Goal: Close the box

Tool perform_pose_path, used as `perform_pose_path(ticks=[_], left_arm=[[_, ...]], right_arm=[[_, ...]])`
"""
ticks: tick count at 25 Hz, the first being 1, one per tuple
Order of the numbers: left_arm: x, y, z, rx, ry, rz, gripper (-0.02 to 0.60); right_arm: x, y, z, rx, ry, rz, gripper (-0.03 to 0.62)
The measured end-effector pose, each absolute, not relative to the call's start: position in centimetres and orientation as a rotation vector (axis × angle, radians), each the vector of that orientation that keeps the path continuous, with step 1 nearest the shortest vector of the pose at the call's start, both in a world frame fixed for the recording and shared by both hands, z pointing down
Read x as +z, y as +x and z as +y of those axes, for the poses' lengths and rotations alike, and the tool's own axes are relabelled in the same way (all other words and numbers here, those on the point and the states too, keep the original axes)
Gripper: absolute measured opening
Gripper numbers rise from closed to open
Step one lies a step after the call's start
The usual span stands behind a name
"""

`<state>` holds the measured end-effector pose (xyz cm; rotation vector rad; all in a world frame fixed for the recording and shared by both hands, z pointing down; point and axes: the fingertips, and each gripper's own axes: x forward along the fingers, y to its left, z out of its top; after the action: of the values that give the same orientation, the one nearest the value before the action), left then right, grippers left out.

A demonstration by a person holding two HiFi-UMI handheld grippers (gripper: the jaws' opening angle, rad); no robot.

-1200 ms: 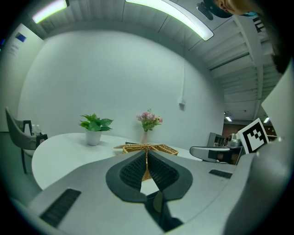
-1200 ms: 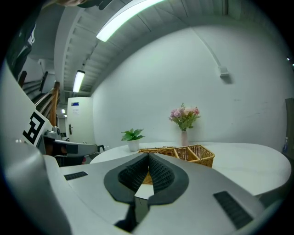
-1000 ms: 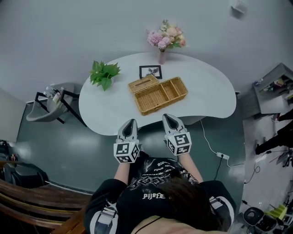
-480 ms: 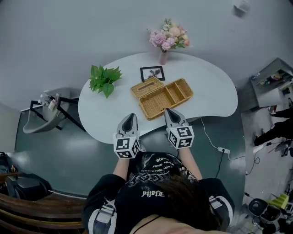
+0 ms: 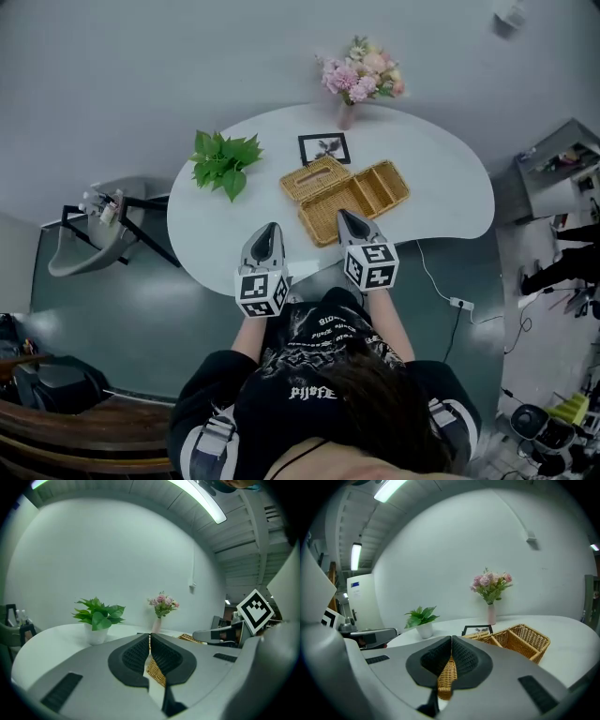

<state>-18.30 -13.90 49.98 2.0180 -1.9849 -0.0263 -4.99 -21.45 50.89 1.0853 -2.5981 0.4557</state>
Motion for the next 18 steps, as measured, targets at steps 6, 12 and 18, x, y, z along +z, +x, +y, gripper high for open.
perform_pose_path(ticks=[6, 12, 18], left_arm=[[50.2, -19.6, -14.5, -0.038, 1.970, -2.019, 0.029], [50.4, -21.1, -16.3, -0.041, 1.891, -2.076, 0.029], [49.8, -21.4, -18.5, -0.044, 1.846, -2.119, 0.029]], right_arm=[[50.2, -6.6, -23.9, 0.457, 1.042, -2.594, 0.061], [50.3, -8.0, -27.0, 0.475, 0.974, -2.567, 0.087], [51.1, -9.3, -29.3, 0.506, 0.844, -2.493, 0.091]])
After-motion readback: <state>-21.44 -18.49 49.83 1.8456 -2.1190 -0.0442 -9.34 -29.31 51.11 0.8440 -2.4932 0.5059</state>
